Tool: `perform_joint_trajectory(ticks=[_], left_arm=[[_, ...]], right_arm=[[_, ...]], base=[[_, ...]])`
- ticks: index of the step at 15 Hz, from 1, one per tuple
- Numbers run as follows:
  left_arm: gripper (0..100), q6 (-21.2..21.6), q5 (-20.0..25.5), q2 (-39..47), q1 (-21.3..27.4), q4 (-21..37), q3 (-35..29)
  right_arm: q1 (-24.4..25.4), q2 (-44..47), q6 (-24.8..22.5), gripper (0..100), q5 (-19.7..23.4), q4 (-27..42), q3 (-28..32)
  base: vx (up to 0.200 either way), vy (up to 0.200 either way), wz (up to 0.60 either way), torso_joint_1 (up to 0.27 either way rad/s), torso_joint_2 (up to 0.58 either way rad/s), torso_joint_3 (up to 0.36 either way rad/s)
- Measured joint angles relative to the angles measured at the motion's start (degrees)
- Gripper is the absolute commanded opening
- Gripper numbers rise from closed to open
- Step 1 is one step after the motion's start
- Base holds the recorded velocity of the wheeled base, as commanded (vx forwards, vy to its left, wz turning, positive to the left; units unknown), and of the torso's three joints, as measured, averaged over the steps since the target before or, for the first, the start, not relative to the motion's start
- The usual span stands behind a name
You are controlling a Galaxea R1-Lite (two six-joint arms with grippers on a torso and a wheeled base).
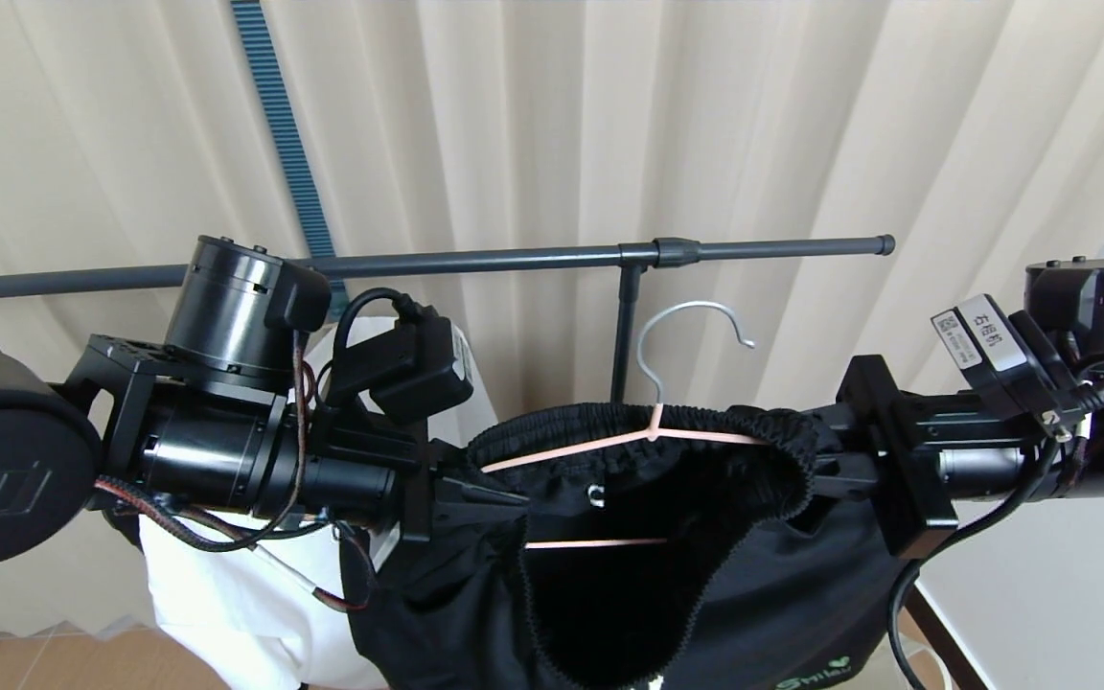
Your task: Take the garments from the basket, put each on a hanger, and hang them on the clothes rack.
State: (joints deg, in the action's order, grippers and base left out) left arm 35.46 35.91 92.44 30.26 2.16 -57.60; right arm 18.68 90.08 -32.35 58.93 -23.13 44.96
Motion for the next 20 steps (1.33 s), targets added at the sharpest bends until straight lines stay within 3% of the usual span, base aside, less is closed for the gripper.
perform_joint_trajectory(ticks=[7, 20], left_arm=[[0, -1.96, -0.09, -1.45, -0.55, -0.16, 0.72], [0, -4.62, -0.12, -6.01, -6.36, -0.22, 2.93]], right_arm=[[-0.60, 0.28, -1.58, 100, -0.63, 0.24, -0.43], [-2.45, 0.59, -1.26, 100, -4.49, 0.13, 1.16]], base=[[0.000, 0.000, 0.00, 0.000, 0.00, 0.000], [0.000, 0.000, 0.00, 0.000, 0.00, 0.000]])
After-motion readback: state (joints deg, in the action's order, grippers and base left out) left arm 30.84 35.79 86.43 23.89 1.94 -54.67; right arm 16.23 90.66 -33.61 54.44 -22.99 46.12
